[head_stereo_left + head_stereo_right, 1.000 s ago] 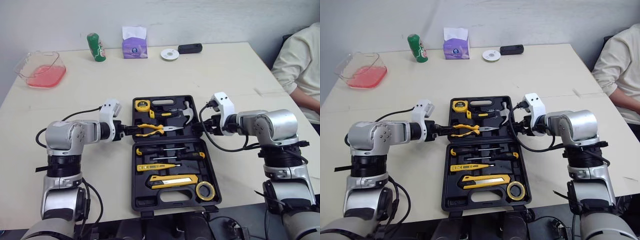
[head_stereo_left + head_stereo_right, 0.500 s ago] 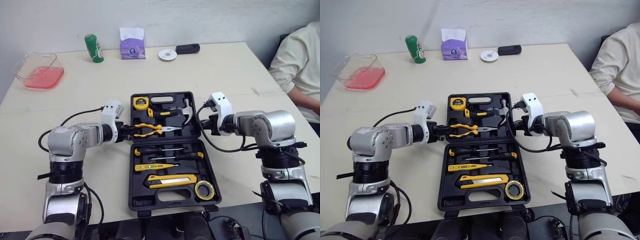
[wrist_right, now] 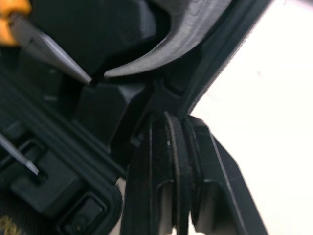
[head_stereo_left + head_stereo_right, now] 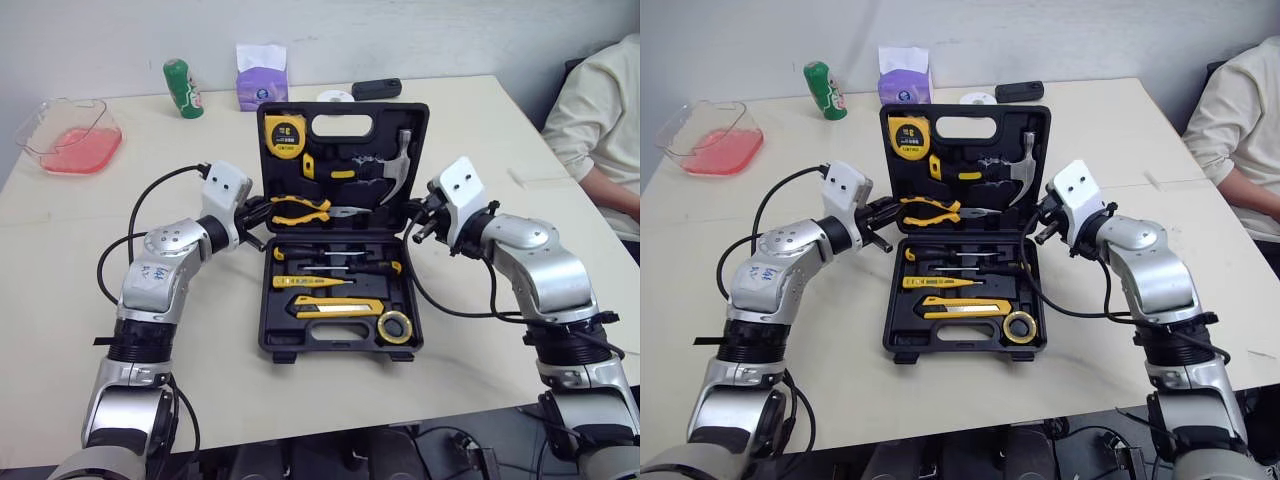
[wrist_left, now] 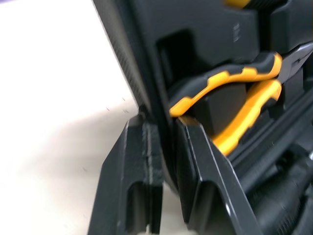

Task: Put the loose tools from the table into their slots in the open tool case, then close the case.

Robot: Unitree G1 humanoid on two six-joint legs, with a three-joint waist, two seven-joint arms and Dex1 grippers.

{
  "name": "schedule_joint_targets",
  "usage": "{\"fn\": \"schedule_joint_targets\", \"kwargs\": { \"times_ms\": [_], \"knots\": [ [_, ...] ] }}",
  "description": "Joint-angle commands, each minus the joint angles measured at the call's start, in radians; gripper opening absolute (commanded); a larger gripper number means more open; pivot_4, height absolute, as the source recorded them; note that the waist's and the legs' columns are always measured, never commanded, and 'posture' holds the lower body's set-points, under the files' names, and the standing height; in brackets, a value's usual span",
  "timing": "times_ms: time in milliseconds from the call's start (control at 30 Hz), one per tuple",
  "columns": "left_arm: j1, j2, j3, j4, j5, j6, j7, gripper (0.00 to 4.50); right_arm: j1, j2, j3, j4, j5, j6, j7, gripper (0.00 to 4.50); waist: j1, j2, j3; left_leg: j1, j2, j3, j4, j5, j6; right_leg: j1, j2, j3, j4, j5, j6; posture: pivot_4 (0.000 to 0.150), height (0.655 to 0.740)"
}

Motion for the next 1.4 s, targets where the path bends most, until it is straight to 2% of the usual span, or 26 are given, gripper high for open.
{"fn": "schedule_joint_targets", "kwargs": {
  "times_ms": [33, 100, 167, 267, 300, 367, 467, 567, 600, 633, 700, 800, 833, 867, 900, 933, 967, 1000, 1033, 1067, 1100, 1133, 1200, 1267, 1333, 1400],
  "knots": [
    [0.019, 0.006, -0.03, -0.027, 0.046, -0.208, -0.052, 0.01, 0.029, -0.03, -0.005, 0.008, -0.098, -0.304, -0.01, 0.0, 0.0, 0.0, 0.0, 0.0, 0.0, 0.0, 0.0, 0.0, 0.0, 0.0, 0.0, 0.0, 0.0, 0.0, 0.0, 0.15, 0.7244],
    [0.057, 0.022, -0.054, -0.03, 0.1, -0.333, -0.053, 0.0, 0.068, -0.035, 0.0, 0.044, -0.145, -0.451, -0.025, 0.0, 0.0, 0.0, 0.0, 0.001, 0.0, 0.001, 0.0, 0.0, 0.001, 0.0, -0.001, 0.001, 0.0, 0.0, 0.0, 0.15, 0.7244],
    [0.124, 0.042, -0.062, -0.044, 0.168, -0.451, -0.017, 0.0, 0.134, -0.072, 0.031, 0.091, -0.263, -0.714, -0.074, 0.0, 0.0, 0.0, 0.0, 0.001, 0.0, 0.001, 0.0, 0.0, 0.001, 0.001, -0.001, 0.001, 0.0, 0.0, 0.0, 0.15, 0.7244],
    [0.196, 0.055, -0.043, -0.067, 0.203, -0.523, 0.016, 0.0, 0.178, -0.112, 0.05, 0.162, -0.387, -0.966, -0.155, 0.0, 0.0, 0.0, 0.0, 0.002, 0.0, 0.001, 0.0, 0.0, 0.001, 0.001, -0.003, 0.001, 0.0, 0.0, 0.0, 0.15, 0.7244],
    [0.243, 0.064, -0.015, -0.113, 0.184, -0.507, 0.014, 0.8, 0.202, -0.13, 0.039, 0.162, -0.392, -1.031, -0.158, 0.59, 0.0, 0.0, 0.0, 0.003, 0.0, 0.001, 0.001, 0.0, 0.001, 0.002, -0.003, 0.001, 0.001, 0.0, 0.0, 0.15, 0.7244],
    [0.319, 0.08, 0.036, -0.203, 0.143, -0.459, 0.007, 1.27, 0.245, -0.16, 0.012, 0.136, -0.354, -1.122, -0.131, 1.08, -0.002, 0.0, 0.0, 0.004, 0.0, 0.001, 0.001, 0.0, 0.001, 0.003, -0.005, 0.002, 0.001, 0.0, 0.0, 0.15, 0.7244],
    [0.438, 0.118, 0.132, -0.374, -0.006, -0.299, -0.048, 2.74, 0.329, -0.241, -0.054, 0.006, -0.26, -1.163, -0.071, 2.68, -0.003, 0.0, 0.0, 0.006, 0.003, -0.004, -0.001, 0.0, 0.001, 0.003, -0.004, 0.004, 0.001, 0.0, 0.0, 0.15, 0.7244],
    [0.555, 0.175, 0.272, -0.527, -0.223, -0.052, -0.097, 4.14, 0.471, -0.362, -0.11, -0.178, -0.049, -1.048, 0.085, 4.19, 0.001, 0.0, 0.001, 0.006, 0.003, -0.007, 0.0, 0.0, 0.001, 0.004, -0.004, 0.005, 0.001, 0.0, 0.0, 0.15, 0.7244],
    [0.664, 0.234, 0.415, -0.569, -0.39, 0.089, -0.168, 4.44, 0.653, -0.434, -0.251, -0.308, 0.17, -0.847, 0.203, 4.48, 0.004, 0.0, 0.001, 0.006, 0.003, -0.009, 0.001, 0.0, 0.001, 0.005, -0.005, 0.007, 0.0, 0.0, 0.0, 0.15, 0.7244],
    [0.781, 0.294, 0.554, -0.572, -0.471, 0.18, -0.27, 4.44, 0.851, -0.482, -0.437, -0.407, 0.369, -0.599, 0.356, 4.48, 0.004, 0.001, 0.002, 0.004, 0.003, -0.012, 0.001, 0.0, 0.002, 0.006, -0.005, 0.008, -0.003, 0.0, -0.001, 0.15, 0.7244],
    [0.917, 0.382, 0.711, -0.559, -0.559, 0.293, -0.37, 4.44, 1.097, -0.538, -0.689, -0.507, 0.613, -0.279, 0.539, 4.48, 0.007, 0.004, 0.001, 0.005, 0.003, -0.016, -0.001, 0.0, 0.002, 0.01, -0.005, 0.005, -0.004, -0.001, -0.001, 0.15, 0.7244],
    [0.909, 0.447, 0.734, -0.501, -0.599, 0.345, -0.379, 4.44, 1.134, -0.561, -0.818, -0.466, 0.775, -0.061, 0.54, 4.48, 0.005, 0.003, 0.004, 0.024, 0.006, -0.024, -0.002, -0.012, 0.01, 0.036, -0.002, -0.004, -0.023, -0.001, -0.004, 0.15, 0.7244],
    [0.897, 0.457, 0.734, -0.49, -0.607, 0.351, -0.384, 4.44, 1.124, -0.562, -0.839, -0.459, 0.811, -0.007, 0.531, 4.48, 0.005, 0.006, 0.003, 0.027, 0.008, -0.026, -0.001, -0.015, 0.005, 0.041, -0.001, -0.006, -0.028, 0.0, -0.006, 0.15, 0.7244],
    [0.864, 0.475, 0.708, -0.467, -0.593, 0.339, -0.389, 4.44, 1.107, -0.549, -0.841, -0.452, 0.809, 0.007, 0.523, 4.48, 0.005, 0.016, 0.005, 0.028, 0.012, -0.027, -0.001, -0.015, 0.004, 0.048, 0.003, -0.005, -0.042, 0.001, -0.021, 0.15, 0.7244],
    [0.839, 0.487, 0.688, -0.45, -0.583, 0.33, -0.392, 4.44, 1.093, -0.537, -0.841, -0.45, 0.804, 0.019, 0.519, 4.48, 0.008, 0.019, 0.004, 0.021, 0.021, -0.028, -0.003, -0.015, 0.003, 0.057, 0.011, -0.003, -0.056, 0.01, -0.021, 0.15, 0.7244],
    [0.799, 0.499, 0.651, -0.427, -0.567, 0.32, -0.388, 4.44, 1.084, -0.522, -0.834, -0.462, 0.806, 0.034, 0.508, 4.48, 0.017, 0.014, 0.001, 0.019, 0.023, -0.027, -0.009, -0.014, 0.003, 0.06, 0.013, 0.0, -0.053, 0.012, -0.022, 0.15, 0.7244],
    [0.769, 0.508, 0.625, -0.408, -0.556, 0.313, -0.387, 4.44, 1.075, -0.511, -0.829, -0.472, 0.809, 0.05, 0.5, 4.48, 0.019, 0.0, 0.001, 0.024, 0.025, -0.017, -0.019, -0.005, 0.0, 0.058, 0.009, 0.018, -0.017, -0.004, -0.029, 0.15, 0.7244],
    [0.73, 0.509, 0.592, -0.387, -0.54, 0.296, -0.382, 4.44, 1.06, -0.49, -0.809, -0.497, 0.776, 0.018, 0.5, 4.48, 0.028, -0.013, 0.002, 0.041, 0.027, 0.007, -0.022, -0.003, -0.004, 0.053, 0.007, 0.038, -0.006, -0.027, -0.028, 0.15, 0.7244],
    [0.69, 0.507, 0.561, -0.364, -0.529, 0.286, -0.376, 4.44, 1.052, -0.474, -0.79, -0.52, 0.749, -0.004, 0.502, 4.48, 0.034, -0.008, 0.004, 0.05, 0.02, 0.013, -0.021, -0.004, -0.01, 0.054, 0.004, 0.055, -0.002, -0.048, -0.009, 0.15, 0.7244],
    [0.643, 0.504, 0.525, -0.341, -0.519, 0.278, -0.369, 4.44, 1.048, -0.46, -0.767, -0.553, 0.717, -0.027, 0.506, 4.48, 0.036, -0.001, 0.004, 0.05, 0.018, 0.011, -0.024, -0.004, -0.015, 0.055, 0.008, 0.056, -0.005, -0.048, -0.011, 0.15, 0.7244],
    [0.601, 0.502, 0.491, -0.321, -0.508, 0.272, -0.362, 4.44, 1.046, -0.451, -0.751, -0.578, 0.702, -0.032, 0.509, 4.48, 0.035, 0.003, 0.002, 0.045, 0.019, 0.005, -0.028, 0.003, -0.023, 0.056, 0.007, 0.053, -0.005, -0.046, -0.007, 0.15, 0.7244],
    [0.552, 0.498, 0.451, -0.302, -0.493, 0.263, -0.359, 4.44, 1.047, -0.446, -0.734, -0.602, 0.695, -0.021, 0.503, 4.48, 0.028, 0.006, 0.002, 0.037, 0.014, -0.007, -0.033, 0.008, -0.019, 0.059, 0.002, 0.041, -0.006, -0.038, 0.008, 0.15, 0.7244],
    [0.473, 0.489, 0.387, -0.268, -0.473, 0.254, -0.357, 4.44, 1.049, -0.44, -0.715, -0.631, 0.693, 0.005, 0.494, 4.48, 0.018, 0.011, 0.001, 0.03, 0.001, -0.044, -0.043, 0.02, -0.017, 0.076, -0.015, -0.004, -0.013, -0.042, 0.009, 0.15, 0.7244],
    [0.326, 0.463, 0.25, -0.191, -0.412, 0.222, -0.38, 4.44, 1.068, -0.427, -0.688, -0.69, 0.705, 0.029, 0.486, 4.48, 0.017, 0.012, 0.001, 0.017, -0.016, -0.07, -0.054, 0.032, -0.012, 0.078, -0.026, -0.041, -0.016, -0.041, 0.01, 0.15, 0.7244],
    [0.191, 0.426, 0.128, -0.106, -0.343, 0.186, -0.404, 4.44, 1.089, -0.419, -0.668, -0.745, 0.711, 0.044, 0.481, 4.48, 0.05, 0.01, 0.002, 0.012, -0.015, -0.07, -0.041, 0.032, -0.011, 0.071, -0.022, -0.047, -0.009, -0.039, 0.014, 0.15, 0.7244],
    [0.064, 0.375, 0.023, -0.011, -0.273, 0.128, -0.446, 4.44, 1.093, -0.403, -0.659, -0.79, 0.691, 0.022, 0.478, 4.48, 0.075, 0.009, 0.002, 0.004, -0.016, -0.072, -0.031, 0.031, -0.01, 0.07, -0.02, -0.047, -0.014, -0.039, 0.015, 0.15, 0.7244]
  ]
}}
